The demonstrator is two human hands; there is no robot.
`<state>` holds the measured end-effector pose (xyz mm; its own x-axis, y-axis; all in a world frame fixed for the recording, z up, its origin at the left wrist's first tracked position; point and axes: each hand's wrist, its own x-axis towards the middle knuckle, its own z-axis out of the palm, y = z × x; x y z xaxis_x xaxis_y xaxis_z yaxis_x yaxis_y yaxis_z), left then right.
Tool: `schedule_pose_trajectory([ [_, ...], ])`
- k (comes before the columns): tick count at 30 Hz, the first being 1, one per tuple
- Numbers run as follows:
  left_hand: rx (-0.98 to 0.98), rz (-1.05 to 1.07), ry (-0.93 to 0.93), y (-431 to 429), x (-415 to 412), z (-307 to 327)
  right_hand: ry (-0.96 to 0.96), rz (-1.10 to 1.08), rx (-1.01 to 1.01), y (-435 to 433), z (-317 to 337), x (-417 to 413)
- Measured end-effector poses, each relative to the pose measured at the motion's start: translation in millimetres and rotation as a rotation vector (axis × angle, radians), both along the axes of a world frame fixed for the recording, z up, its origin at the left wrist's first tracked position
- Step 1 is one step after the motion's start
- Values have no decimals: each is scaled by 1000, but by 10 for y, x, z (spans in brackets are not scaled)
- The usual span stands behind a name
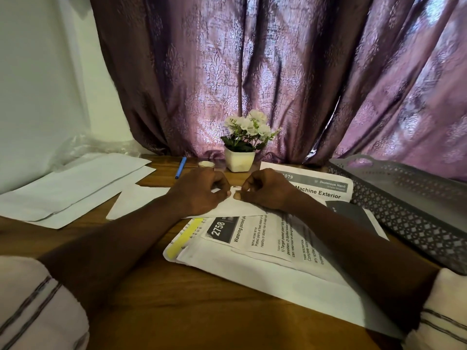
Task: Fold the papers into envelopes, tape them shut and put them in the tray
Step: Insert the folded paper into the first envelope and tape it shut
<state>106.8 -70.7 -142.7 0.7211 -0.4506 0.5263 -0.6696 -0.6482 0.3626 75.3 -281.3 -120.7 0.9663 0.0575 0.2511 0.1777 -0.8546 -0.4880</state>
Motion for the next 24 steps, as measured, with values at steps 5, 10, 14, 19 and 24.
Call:
schedule_pose_trajectory([
  [5, 2, -10, 6, 6, -9, 17, -104, -232, 185, 30, -112, 81],
  [10, 8, -8, -13, -5, -40, 30, -58, -301, 80, 144, -129, 145],
  [14, 16, -15, -9, -6, -44, 39, -69, -325, 92, 152, -97, 147],
  [19, 22, 5, 9, 0, -56, 46, -133, -308, 90, 138, -116, 89],
  [24, 92, 46, -55, 0, -94, 55, -175, -59, 50, 165, -152, -25],
])
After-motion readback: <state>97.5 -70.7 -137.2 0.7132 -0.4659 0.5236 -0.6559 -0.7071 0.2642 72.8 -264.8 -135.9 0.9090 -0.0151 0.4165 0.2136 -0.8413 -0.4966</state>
